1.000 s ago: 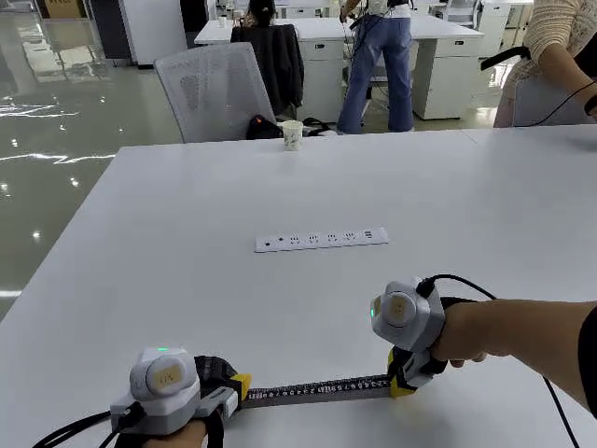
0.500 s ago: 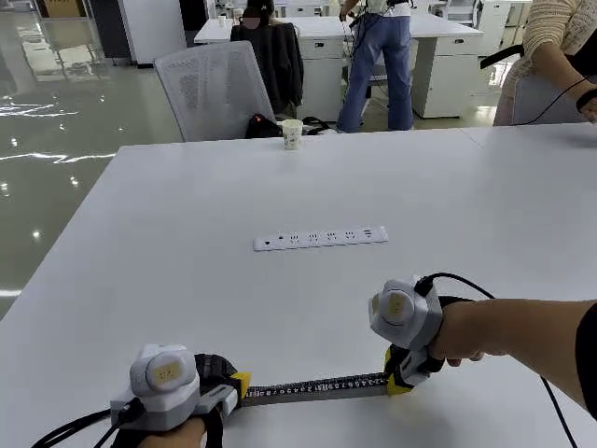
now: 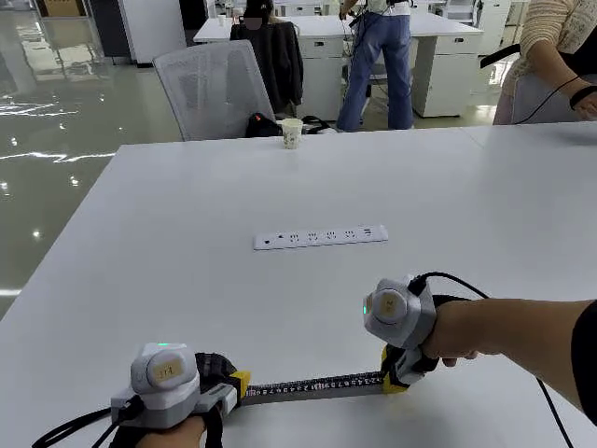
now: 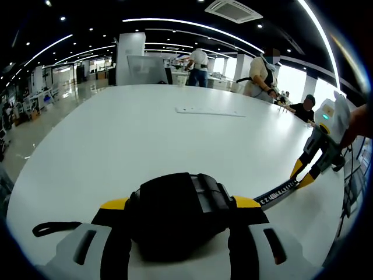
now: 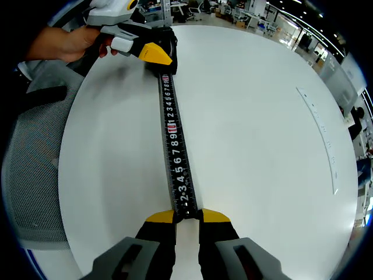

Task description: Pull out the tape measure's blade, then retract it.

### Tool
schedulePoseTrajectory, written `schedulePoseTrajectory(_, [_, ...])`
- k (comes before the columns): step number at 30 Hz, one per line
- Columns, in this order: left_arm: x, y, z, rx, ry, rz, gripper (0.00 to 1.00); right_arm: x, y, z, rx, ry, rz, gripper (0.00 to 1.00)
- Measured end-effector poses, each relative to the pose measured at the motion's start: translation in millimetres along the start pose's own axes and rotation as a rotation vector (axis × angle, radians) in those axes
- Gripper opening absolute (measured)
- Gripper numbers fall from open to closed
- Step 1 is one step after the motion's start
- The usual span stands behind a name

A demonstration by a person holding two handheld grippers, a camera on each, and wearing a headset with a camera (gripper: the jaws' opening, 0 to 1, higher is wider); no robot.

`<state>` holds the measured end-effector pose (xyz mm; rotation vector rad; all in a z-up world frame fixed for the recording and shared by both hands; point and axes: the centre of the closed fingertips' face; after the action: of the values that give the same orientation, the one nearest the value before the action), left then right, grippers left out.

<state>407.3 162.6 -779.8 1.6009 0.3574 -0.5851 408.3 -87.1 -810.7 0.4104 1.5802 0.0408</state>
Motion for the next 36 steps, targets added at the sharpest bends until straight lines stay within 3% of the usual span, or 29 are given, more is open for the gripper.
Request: schedulePoseTrajectory(36, [1.2, -0.7, -0.7, -0.003, 0.001, -0.012, 0.63, 3.9, 8.9, -1.1, 0.017, -0.018, -0.009, 0.11])
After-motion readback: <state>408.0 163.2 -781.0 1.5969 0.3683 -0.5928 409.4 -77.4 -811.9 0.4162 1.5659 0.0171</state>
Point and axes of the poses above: the centre of the closed fingertips' face, and the gripper's own axes: x roughly forward along the fingers, z roughly to its right, y roughly out of its top, and after that the axes turned 10 degrees about x, right-handed
